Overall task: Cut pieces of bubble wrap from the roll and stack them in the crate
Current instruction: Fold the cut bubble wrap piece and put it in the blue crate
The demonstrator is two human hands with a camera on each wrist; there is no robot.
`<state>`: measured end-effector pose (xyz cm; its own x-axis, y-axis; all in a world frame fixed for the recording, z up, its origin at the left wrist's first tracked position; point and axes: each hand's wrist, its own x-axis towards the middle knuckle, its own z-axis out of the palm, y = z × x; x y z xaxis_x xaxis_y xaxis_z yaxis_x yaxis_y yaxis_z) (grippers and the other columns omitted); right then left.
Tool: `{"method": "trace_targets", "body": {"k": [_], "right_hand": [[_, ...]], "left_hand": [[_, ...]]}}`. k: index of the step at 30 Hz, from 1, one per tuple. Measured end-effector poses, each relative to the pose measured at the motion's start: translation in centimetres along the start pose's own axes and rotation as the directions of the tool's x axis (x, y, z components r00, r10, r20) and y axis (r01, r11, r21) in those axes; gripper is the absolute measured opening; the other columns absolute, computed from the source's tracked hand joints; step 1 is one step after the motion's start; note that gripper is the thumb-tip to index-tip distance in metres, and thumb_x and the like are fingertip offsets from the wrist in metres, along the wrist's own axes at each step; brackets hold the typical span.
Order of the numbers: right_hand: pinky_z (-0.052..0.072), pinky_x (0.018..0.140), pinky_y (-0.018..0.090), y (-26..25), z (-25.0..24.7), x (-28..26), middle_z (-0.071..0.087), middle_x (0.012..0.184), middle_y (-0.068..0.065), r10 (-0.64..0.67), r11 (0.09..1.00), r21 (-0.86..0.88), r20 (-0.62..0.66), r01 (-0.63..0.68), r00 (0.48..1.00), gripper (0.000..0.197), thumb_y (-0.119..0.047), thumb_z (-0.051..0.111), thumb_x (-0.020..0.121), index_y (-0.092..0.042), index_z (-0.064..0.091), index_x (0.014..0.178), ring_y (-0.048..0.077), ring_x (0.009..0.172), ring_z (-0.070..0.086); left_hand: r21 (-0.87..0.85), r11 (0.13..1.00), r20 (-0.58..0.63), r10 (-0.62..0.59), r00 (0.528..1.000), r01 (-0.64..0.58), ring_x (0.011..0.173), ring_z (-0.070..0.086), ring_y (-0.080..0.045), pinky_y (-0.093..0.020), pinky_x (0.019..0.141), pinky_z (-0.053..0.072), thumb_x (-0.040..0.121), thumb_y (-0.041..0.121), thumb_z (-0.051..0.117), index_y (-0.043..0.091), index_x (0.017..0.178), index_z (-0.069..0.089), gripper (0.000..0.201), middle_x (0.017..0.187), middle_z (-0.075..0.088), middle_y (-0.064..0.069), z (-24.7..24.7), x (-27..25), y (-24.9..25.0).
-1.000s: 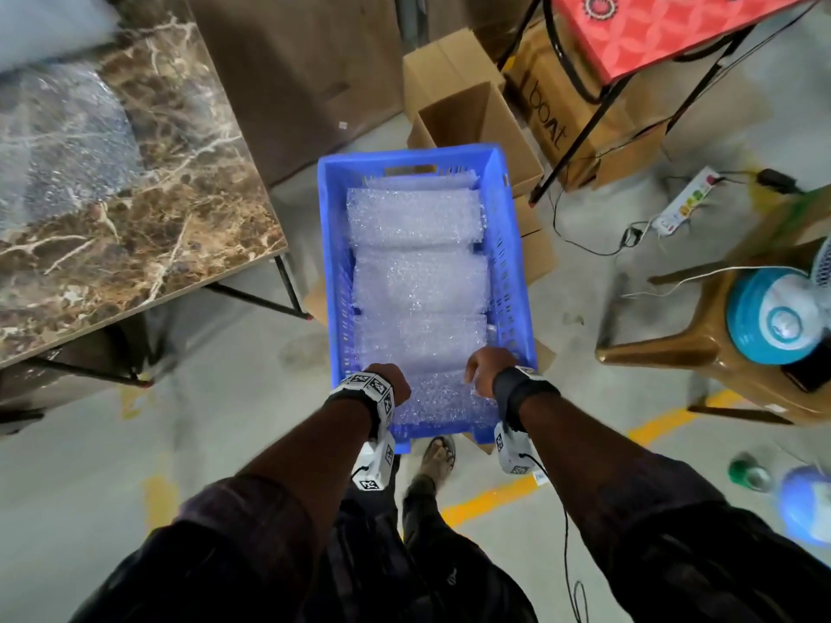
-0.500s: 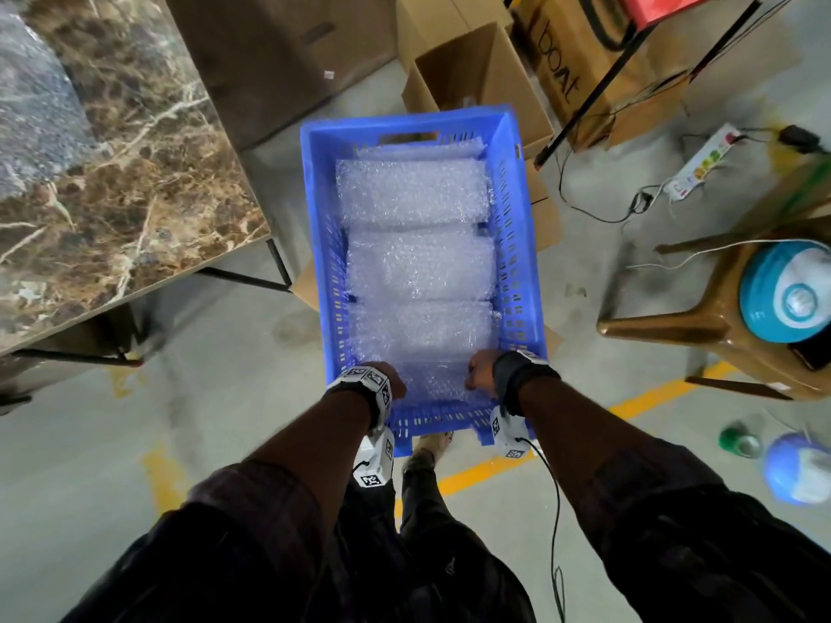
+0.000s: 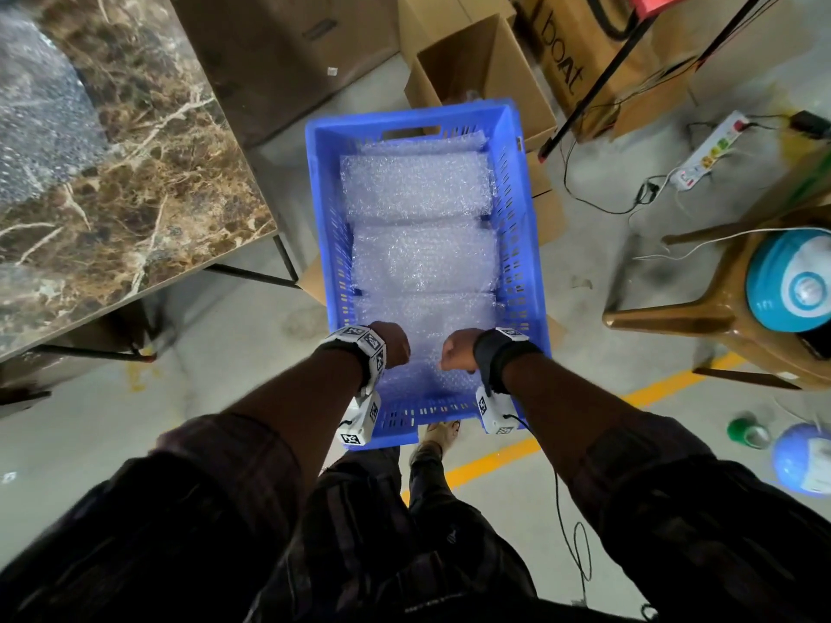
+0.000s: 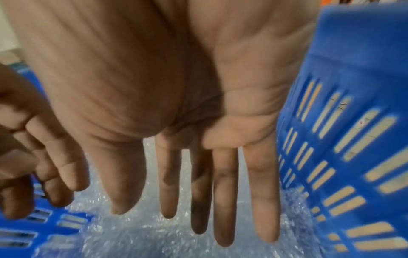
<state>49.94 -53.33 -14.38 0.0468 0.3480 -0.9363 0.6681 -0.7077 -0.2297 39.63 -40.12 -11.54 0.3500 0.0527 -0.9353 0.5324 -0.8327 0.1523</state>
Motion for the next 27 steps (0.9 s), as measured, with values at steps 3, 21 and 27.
{"method": "trace_targets", "body": {"k": [3, 21, 27], "right_hand": [[0.044, 0.096, 0.032, -0.1, 0.8, 1.2, 0.062, 0.121, 0.010, 0.004, 0.999, -0.036, 0.079, -0.001, 0.997, 0.049, -0.046, 0.055, 0.094, -0.010, 0.062, 0.126, 0.027, 0.106, 0.058], [0.041, 0.105, 0.035, 0.7, 2.2, 4.2, 0.055, 0.140, 0.010, -0.021, 0.997, 0.071, 0.131, 0.012, 0.991, 0.044, -0.034, 0.056, 0.096, -0.011, 0.058, 0.133, 0.028, 0.126, 0.052], [0.050, 0.090, 0.031, 1.1, 1.1, 2.5, 0.070, 0.113, 0.010, 0.007, 0.959, 0.278, -0.216, 0.055, 0.976, 0.023, -0.024, 0.055, 0.093, -0.015, 0.072, 0.106, 0.028, 0.105, 0.064]], "left_hand": [[-0.016, 0.999, 0.096, 0.037, 0.995, -0.035, 0.097, 0.070, -0.030, -0.027, 0.069, 0.050, 0.092, 0.019, 0.055, 0.006, 0.112, 0.069, 0.028, 0.107, 0.071, -0.018, 0.4, 0.9, 0.5], [0.093, 0.993, 0.132, 0.060, 0.989, -0.073, 0.124, 0.054, -0.029, -0.034, 0.101, 0.042, 0.096, 0.023, 0.053, 0.009, 0.141, 0.046, 0.047, 0.138, 0.053, -0.014, 4.1, 6.2, -0.2], [-0.062, 0.996, -0.022, 0.065, 0.998, -0.066, 0.125, 0.053, -0.032, -0.034, 0.103, 0.044, 0.092, 0.028, 0.055, 0.015, 0.135, 0.053, 0.045, 0.138, 0.054, -0.014, 2.9, 5.1, -0.8]]}}
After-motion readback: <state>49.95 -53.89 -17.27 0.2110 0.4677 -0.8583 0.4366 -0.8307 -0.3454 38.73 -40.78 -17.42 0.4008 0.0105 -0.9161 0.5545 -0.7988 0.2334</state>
